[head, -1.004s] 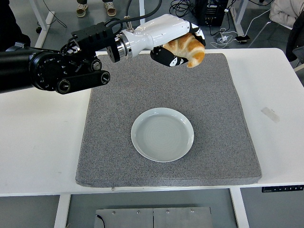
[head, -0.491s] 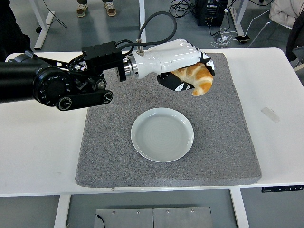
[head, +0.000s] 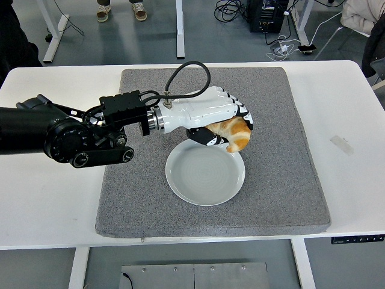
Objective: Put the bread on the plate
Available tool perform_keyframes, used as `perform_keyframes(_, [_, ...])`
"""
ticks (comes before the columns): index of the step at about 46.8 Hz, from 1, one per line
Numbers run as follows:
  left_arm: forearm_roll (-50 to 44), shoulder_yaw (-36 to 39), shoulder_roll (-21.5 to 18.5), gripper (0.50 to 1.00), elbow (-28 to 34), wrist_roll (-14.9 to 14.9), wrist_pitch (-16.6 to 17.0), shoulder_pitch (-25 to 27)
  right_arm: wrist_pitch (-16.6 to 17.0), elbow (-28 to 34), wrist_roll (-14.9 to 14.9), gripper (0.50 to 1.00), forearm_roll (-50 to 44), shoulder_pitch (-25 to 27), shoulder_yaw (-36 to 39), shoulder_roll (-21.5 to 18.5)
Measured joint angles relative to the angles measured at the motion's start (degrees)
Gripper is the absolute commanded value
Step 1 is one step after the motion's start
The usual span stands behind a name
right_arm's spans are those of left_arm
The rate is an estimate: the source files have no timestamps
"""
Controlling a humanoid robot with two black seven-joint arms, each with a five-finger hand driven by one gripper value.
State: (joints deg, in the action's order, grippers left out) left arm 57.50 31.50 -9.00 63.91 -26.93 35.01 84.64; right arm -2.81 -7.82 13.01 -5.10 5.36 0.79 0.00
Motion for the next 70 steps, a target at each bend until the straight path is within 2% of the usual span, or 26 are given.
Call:
perform_keyframes(14, [0.00,4.02,0.22,0.500,-0.01,-0.13,0.00,-3.47,0.00,0.00,0.00,1.000,0.00,0.00,0.00,0.00])
perform_keyframes(30, [-0.11,7.29,0.62,0.500,-0.55,-0.64,-0.01,-5.02,0.00,0.00,0.00,1.000,0.00,0.00,0.00,0.00])
perform_keyframes(70, [-0.33,7.45,2.72,0.500,-7.63,-0.85,-0.01,-9.16,0.00,-0.01,-0.01,1.000,0.00,0.01,0.00,0.00])
